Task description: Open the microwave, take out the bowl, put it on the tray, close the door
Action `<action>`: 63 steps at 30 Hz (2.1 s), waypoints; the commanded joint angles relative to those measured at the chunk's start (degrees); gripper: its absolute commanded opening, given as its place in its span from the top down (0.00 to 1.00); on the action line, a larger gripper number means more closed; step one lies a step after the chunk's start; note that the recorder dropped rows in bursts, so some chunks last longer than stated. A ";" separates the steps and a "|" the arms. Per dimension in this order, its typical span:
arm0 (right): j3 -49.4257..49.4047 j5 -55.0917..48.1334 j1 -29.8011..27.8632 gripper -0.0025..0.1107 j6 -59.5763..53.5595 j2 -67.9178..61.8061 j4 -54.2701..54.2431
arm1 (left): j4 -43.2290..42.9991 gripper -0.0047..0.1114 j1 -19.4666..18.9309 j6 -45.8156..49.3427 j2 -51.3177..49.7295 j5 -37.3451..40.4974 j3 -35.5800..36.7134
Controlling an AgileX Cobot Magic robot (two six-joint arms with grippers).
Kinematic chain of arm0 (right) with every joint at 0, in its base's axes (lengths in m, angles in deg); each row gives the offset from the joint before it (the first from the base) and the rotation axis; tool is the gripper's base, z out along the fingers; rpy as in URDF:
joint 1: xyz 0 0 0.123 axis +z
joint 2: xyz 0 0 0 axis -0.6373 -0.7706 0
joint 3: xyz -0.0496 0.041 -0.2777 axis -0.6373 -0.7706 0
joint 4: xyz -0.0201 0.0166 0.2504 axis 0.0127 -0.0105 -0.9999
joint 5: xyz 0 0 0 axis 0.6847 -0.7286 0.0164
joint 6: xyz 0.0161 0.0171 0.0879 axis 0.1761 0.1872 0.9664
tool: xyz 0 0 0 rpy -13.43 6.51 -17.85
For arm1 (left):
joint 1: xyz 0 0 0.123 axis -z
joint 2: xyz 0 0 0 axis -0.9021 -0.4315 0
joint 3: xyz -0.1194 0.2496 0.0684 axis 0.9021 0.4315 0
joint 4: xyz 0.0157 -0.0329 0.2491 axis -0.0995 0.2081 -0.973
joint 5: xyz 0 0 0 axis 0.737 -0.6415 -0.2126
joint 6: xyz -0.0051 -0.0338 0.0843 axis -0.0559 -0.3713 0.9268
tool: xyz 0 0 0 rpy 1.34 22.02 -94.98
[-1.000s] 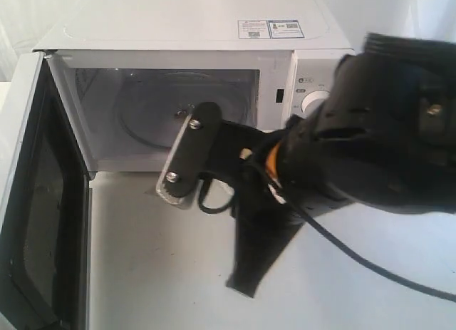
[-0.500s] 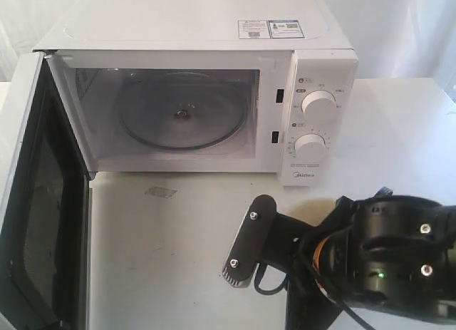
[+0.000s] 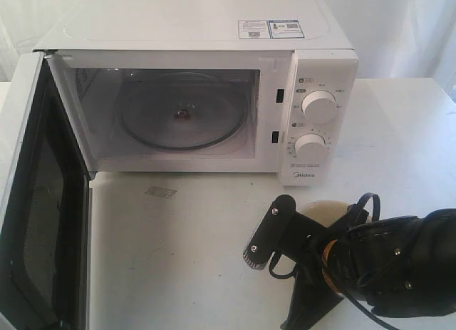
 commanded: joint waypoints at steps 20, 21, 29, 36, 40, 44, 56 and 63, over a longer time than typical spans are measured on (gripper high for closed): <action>-0.33 2.38 -0.58 0.51 1.25 1.13 0.39 | 0.60 0.96 -0.07 -0.32 0.27 0.18 0.20; -0.33 2.38 -0.58 0.51 1.36 1.76 0.39 | 0.60 0.96 -0.07 -0.32 0.27 0.18 0.20; -0.22 4.97 -0.46 0.51 1.47 14.32 -0.82 | 0.60 0.96 -0.07 -0.32 0.27 0.18 0.20; -0.22 17.96 -0.46 0.52 1.47 26.89 -5.27 | 0.60 0.96 -0.07 -0.32 0.27 0.18 0.20; -0.71 26.04 -0.46 0.55 2.86 32.78 -8.31 | 0.60 0.96 -0.07 -0.32 0.27 0.18 0.20; -2.45 34.32 -0.46 0.62 5.85 38.20 -8.10 | 0.60 0.96 -0.07 -0.32 0.27 0.18 0.20; -11.24 41.35 -0.46 0.96 5.98 41.26 -7.96 | 0.60 0.96 -0.07 -0.32 0.27 0.18 0.20; -11.66 42.21 -0.46 0.97 5.97 41.26 -6.95 | 0.60 0.96 -0.07 -0.32 0.27 0.18 0.20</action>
